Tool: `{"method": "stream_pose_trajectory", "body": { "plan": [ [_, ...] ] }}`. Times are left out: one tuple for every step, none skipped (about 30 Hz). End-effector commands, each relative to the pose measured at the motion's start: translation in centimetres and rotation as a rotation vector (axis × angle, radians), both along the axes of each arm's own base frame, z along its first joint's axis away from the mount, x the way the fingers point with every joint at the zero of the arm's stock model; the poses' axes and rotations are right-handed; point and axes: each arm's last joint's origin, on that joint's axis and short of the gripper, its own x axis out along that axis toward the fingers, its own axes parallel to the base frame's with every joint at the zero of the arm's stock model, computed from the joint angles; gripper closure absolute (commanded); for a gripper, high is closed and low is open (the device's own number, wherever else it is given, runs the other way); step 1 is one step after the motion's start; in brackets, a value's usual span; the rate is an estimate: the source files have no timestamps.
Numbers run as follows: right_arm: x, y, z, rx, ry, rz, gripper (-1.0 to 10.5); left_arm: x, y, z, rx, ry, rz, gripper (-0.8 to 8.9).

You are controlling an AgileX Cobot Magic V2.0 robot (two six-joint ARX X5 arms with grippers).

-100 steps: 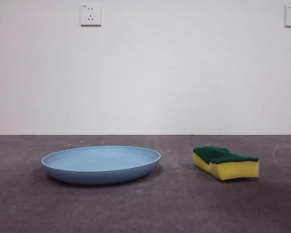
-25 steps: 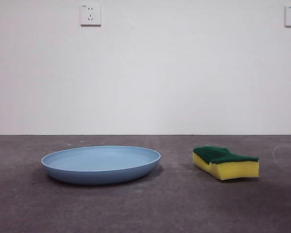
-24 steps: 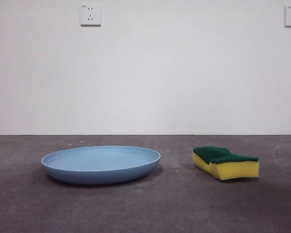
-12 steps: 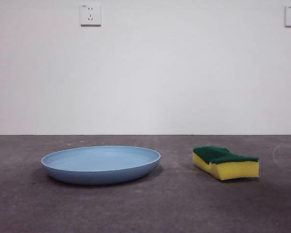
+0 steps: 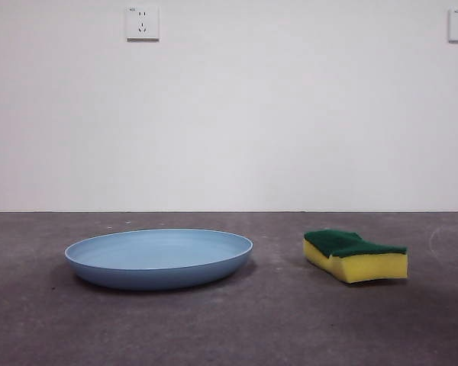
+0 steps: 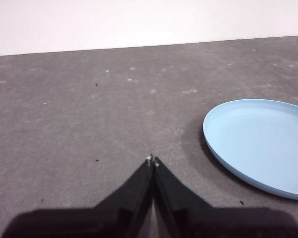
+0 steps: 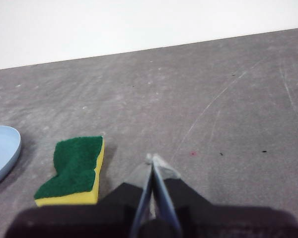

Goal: Pick up the plate,pick up the cloth,clean the plate with the cloth

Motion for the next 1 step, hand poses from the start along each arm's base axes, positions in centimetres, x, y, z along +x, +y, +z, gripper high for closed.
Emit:
{"method": "stream_pose_trajectory", "body": {
  "plan": [
    [0.02,0.0,-0.44,0.007,0.021,-0.003,9.5,0.05,0.03,-0.42,-0.003,0.009,0.004,8.17]
  ]
}}
